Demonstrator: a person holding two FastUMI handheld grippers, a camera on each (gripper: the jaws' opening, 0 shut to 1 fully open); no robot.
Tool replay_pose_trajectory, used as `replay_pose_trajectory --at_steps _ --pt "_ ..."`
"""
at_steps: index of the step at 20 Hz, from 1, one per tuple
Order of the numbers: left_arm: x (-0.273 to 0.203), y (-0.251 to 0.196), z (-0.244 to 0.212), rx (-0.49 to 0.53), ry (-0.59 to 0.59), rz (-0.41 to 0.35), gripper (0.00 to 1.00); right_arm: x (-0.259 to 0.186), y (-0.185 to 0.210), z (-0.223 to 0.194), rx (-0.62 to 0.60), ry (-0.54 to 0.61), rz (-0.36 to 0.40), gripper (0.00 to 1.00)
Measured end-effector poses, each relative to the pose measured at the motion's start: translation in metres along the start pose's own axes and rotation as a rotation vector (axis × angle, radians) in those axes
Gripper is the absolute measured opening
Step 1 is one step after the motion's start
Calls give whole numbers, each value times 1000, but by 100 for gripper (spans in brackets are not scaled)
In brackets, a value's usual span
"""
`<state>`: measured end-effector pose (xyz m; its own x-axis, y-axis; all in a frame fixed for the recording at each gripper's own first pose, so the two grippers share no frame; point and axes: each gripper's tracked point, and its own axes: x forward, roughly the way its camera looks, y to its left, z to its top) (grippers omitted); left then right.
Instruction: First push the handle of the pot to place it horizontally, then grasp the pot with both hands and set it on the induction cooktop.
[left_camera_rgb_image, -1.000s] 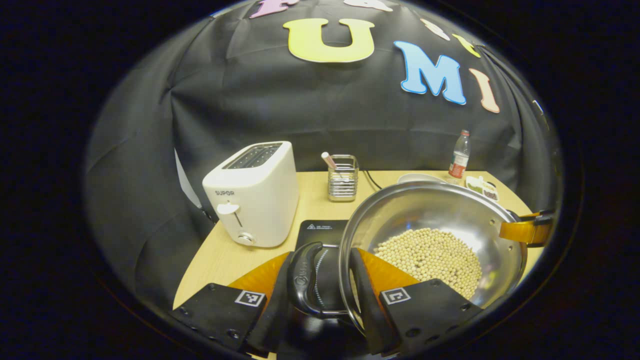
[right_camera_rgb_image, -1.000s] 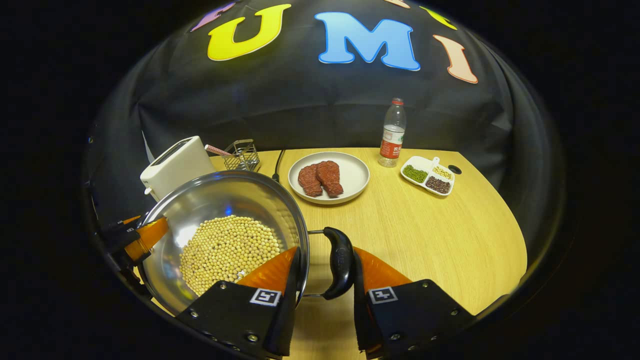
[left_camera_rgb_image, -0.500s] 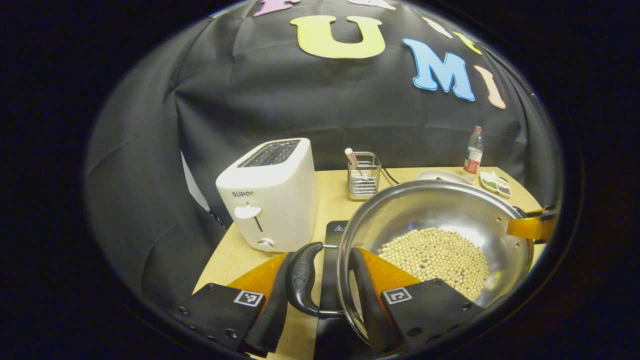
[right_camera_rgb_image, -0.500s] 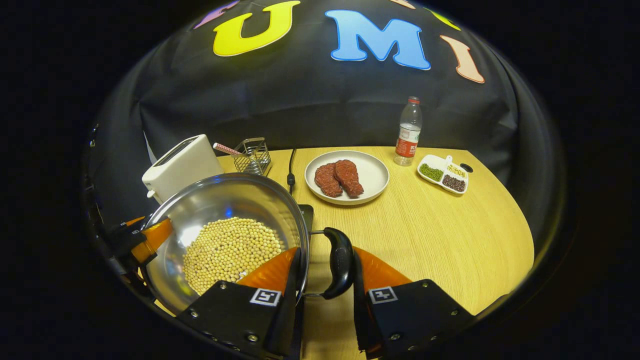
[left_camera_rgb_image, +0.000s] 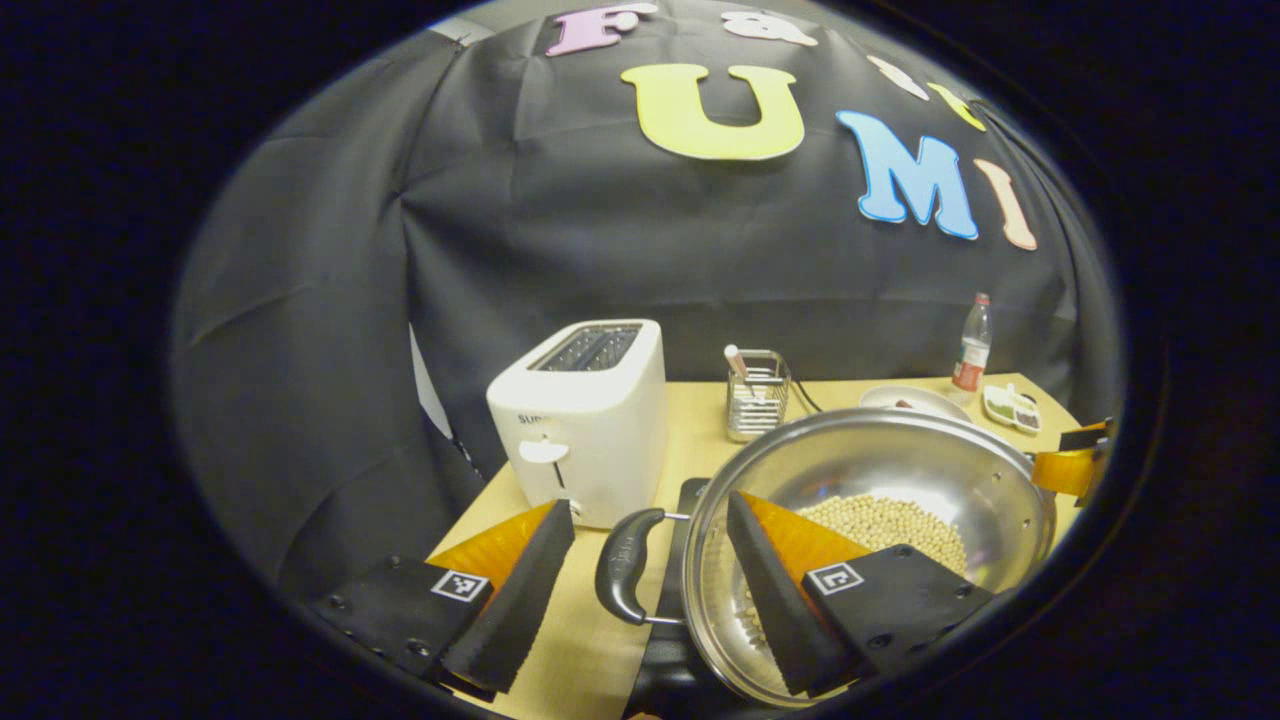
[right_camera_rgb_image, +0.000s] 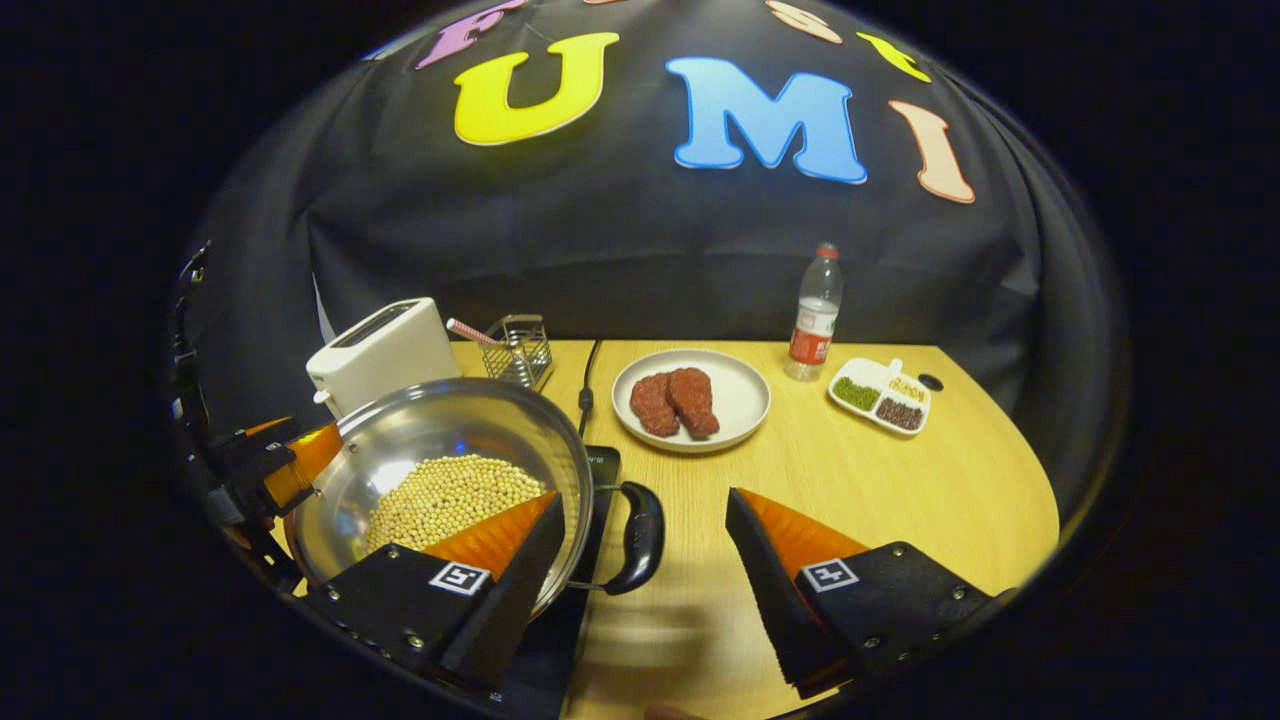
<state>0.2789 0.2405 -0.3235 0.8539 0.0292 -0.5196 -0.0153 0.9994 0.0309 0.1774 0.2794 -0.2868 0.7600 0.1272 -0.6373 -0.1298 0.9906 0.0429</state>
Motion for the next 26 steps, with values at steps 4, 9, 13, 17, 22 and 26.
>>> replay_pose_trajectory --at_steps 4,9,13,17,22,26 --pt "-39 -24 38 18 -94 8 100 -36 -36 26 -11 -115 -10 97" --pt "-98 -87 85 -2 -205 -10 100 -91 -90 39 -44 -205 -20 97" --pt "-148 -136 107 9 -269 -39 94 -141 -137 47 -69 -279 -62 97" --pt "-202 -183 121 -2 -334 -64 94 -199 -175 51 -81 -356 -80 97" --pt "-277 -230 128 3 -379 -79 99 -264 -218 42 -81 -403 -97 97" --pt "-336 -254 139 22 -441 -68 94 -313 -237 40 -58 -459 -75 97"
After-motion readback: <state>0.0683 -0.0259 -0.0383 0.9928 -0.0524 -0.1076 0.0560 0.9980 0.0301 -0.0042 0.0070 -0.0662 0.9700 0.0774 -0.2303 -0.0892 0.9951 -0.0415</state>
